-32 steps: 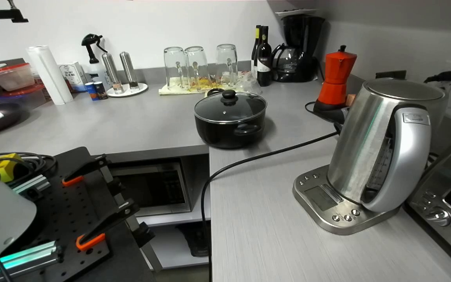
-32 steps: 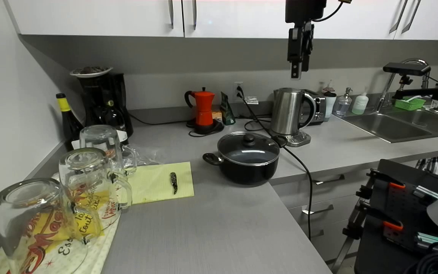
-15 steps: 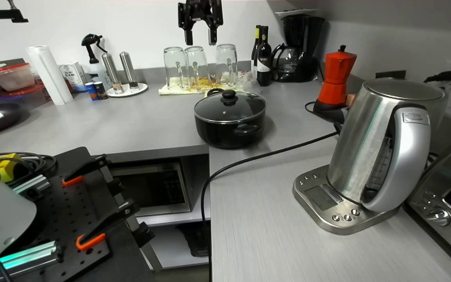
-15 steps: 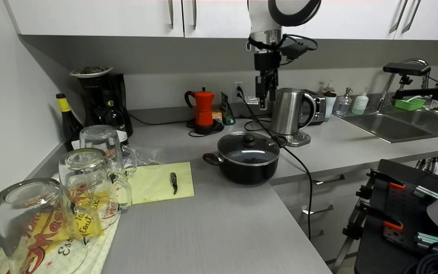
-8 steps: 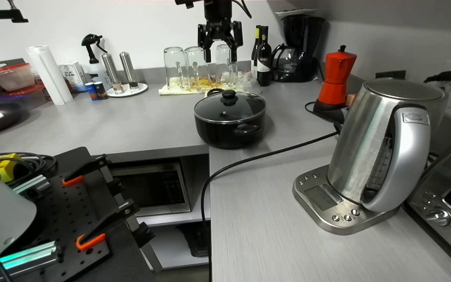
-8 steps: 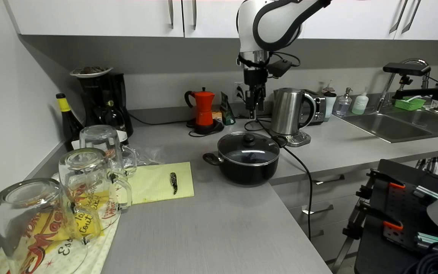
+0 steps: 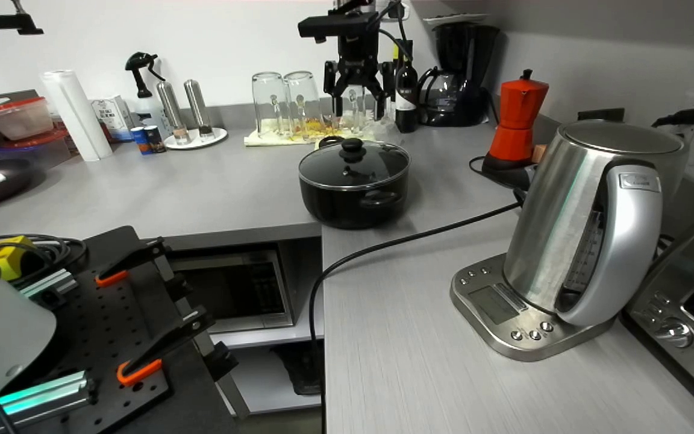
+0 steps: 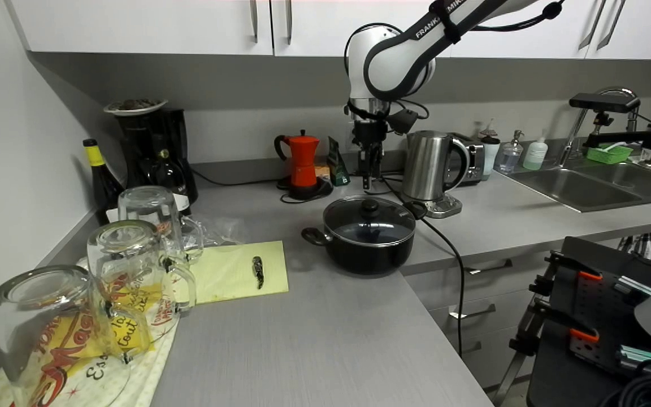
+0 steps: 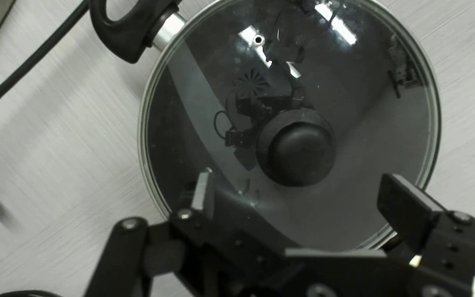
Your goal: Remove the glass lid from the black pot.
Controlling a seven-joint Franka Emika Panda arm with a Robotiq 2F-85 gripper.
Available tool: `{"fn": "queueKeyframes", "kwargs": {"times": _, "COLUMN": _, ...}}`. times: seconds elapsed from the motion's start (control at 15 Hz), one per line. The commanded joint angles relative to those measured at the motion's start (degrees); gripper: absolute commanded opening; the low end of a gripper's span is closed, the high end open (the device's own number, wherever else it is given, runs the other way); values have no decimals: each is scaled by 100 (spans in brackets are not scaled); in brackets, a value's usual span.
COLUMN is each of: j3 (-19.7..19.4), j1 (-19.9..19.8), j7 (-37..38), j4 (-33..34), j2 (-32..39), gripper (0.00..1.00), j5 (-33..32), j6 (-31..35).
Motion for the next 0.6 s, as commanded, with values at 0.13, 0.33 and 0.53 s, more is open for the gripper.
{"fn": "queueKeyframes", "kwargs": {"times": 0.13, "j3": 119, "j1": -40, "j7": -477, "j4": 208, "j2": 341, "gripper": 100, "j5": 214, "j6": -4}}
{"fn": "queueKeyframes", "kwargs": {"times": 0.33, "j3": 169, "j1": -27, "j7": -547, "j4": 160, "j2": 411, "gripper": 100, "j5": 216, "j6": 26}}
{"fn": "queueKeyframes", "kwargs": {"times": 0.53, "j3": 199, "j1": -32, "j7": -550, "j4": 157, "j2": 494, "gripper": 100, "j5": 227, "j6": 36}}
